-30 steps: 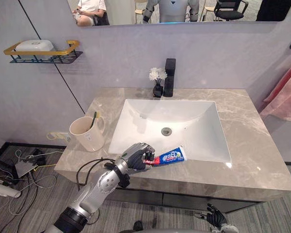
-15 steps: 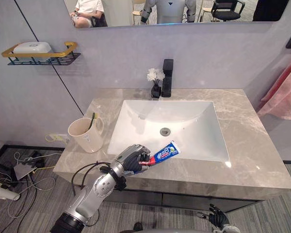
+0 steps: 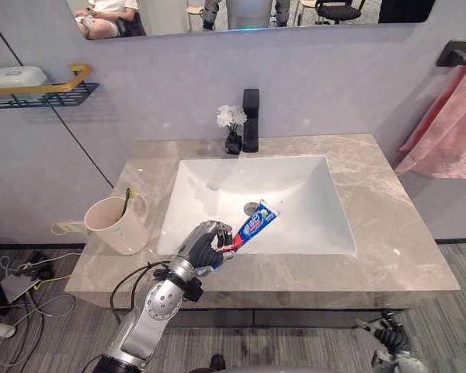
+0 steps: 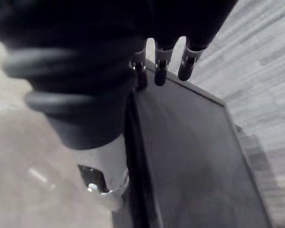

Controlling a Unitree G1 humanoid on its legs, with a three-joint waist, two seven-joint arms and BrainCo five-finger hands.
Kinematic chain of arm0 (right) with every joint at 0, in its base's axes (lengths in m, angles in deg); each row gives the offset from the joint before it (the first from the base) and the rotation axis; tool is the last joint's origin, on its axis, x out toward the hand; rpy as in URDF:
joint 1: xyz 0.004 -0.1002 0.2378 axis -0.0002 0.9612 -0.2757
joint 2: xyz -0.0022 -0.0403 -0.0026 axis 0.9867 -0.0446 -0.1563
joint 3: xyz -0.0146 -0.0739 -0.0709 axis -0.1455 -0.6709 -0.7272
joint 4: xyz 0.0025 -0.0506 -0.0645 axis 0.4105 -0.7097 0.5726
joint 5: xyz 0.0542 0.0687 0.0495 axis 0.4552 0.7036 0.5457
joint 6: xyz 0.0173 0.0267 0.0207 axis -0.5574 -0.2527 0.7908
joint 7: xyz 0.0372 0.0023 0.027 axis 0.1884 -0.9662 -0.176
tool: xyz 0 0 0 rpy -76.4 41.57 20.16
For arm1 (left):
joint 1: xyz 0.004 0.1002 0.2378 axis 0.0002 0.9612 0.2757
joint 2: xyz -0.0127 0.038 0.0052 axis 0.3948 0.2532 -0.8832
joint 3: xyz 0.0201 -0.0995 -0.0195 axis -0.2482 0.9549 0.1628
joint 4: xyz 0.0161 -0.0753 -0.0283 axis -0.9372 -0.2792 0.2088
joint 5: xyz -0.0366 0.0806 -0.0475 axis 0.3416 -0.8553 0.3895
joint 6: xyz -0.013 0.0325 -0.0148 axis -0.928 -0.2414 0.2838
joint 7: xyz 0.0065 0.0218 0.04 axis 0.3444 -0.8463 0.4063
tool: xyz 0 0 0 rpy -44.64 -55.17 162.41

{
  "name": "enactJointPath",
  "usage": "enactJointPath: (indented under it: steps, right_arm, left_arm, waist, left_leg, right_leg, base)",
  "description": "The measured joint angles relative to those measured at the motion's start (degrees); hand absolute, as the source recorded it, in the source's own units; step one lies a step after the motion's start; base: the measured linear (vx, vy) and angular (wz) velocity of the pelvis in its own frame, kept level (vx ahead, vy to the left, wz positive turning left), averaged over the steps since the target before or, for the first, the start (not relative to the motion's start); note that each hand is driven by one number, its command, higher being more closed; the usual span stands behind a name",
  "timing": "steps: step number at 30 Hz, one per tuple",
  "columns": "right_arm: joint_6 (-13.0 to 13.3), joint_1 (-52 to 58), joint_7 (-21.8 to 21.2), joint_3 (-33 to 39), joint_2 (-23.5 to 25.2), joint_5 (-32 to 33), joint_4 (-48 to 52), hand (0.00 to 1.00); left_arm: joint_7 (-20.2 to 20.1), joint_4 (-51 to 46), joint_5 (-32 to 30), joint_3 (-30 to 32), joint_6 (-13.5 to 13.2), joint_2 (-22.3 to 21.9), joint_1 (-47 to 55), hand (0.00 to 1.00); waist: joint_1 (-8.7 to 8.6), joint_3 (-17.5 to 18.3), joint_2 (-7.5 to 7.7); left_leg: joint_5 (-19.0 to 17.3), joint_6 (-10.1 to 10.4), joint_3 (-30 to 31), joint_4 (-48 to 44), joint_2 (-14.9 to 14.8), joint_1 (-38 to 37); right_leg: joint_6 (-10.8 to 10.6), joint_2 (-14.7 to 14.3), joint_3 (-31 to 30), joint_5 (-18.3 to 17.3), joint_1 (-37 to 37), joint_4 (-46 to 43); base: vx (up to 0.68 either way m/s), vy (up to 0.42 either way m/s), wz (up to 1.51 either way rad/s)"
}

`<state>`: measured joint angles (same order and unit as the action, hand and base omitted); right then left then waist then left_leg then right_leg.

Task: Organize washtable

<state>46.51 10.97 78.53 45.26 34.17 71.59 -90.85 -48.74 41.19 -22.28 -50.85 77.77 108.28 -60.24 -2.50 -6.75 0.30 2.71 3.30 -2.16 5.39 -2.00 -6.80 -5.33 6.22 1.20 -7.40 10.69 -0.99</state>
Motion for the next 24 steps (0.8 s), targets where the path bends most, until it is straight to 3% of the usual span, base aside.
enactJointPath:
  steps: [6, 13, 16, 19, 22, 24]
  right_arm:
    - [-0.82, 5.0, -3.68, 9.64, -2.44, -0.45, 22.14, 0.0]
    - [2.62, 5.13, -7.83, 17.82, -5.77, 2.34, 38.98, 0.0]
    - [3.46, 3.55, -8.38, 18.12, -6.19, 3.09, 42.41, 0.0]
    - [5.26, 0.13, -8.18, 18.82, -9.82, 3.24, 45.9, 0.0]
    - [8.62, -6.5, -6.91, 17.31, -15.05, 6.01, 47.32, 0.0]
    - [11.02, -11.17, -6.52, 12.59, -17.64, 8.65, 47.86, 0.0]
  left_arm:
    - [-0.42, -2.32, -0.02, 4.17, 0.0, -0.4, 4.07, 1.0]
    - [-2.01, -7.54, 0.24, 6.65, -0.36, -2.19, 6.62, 1.0]
    - [-2.84, -9.55, 0.72, 7.52, -0.56, -2.18, 6.63, 1.0]
    - [-2.84, -12.36, 2.78, 7.77, -1.1, -2.19, 6.62, 1.0]
    - [-2.65, -14.78, 4.54, 7.52, -2.13, -2.17, 6.6, 1.0]
    - [-1.98, -16.11, 5.71, 6.97, -2.66, -2.05, 6.51, 1.0]
  waist:
    - [-1.46, 0.05, 0.06]
    - [-1.62, 2.26, 1.4]
    - [-1.69, 2.33, 1.41]
    - [-1.77, 2.5, 1.15]
    - [-1.68, 2.91, 0.68]
    - [-1.53, 3.48, 0.23]
  left_leg:
    - [-0.24, -0.17, -1.14, -0.01, -0.02, 0.01]
    - [-0.31, -0.18, -1.25, -0.3, 0.0, 1.03]
    - [-0.34, -0.22, -1.36, -0.41, 0.05, 1.03]
    - [-0.34, -0.23, -1.46, -0.52, 0.04, 1.02]
    - [-0.34, -0.22, -1.46, -0.62, 0.02, 1.02]
    - [-0.33, -0.23, -1.39, -0.63, 0.04, 1.04]
  right_leg:
    - [-0.1, -0.03, -1.36, 0.02, -0.99, -0.59]
    - [-0.12, -0.12, -1.42, 0.01, -2.02, -0.79]
    - [-0.15, -0.06, -1.49, 0.02, -2.04, -0.86]
    - [-0.19, -0.07, -1.58, 0.05, -2.06, -0.91]
    - [-0.27, -0.11, -1.6, 0.1, -2.06, -0.96]
    - [-0.32, -0.11, -1.55, 0.13, -2.03, -0.97]
  base:
    - [-0.03, -0.007, -0.12]
    - [0.0, -0.002, 0.0]
    - [0.0, 0.0, 0.0]
    - [0.0, 0.0, 0.0]
    - [-0.02, -0.01, -0.01]
    - [-0.01, -0.008, 0.02]
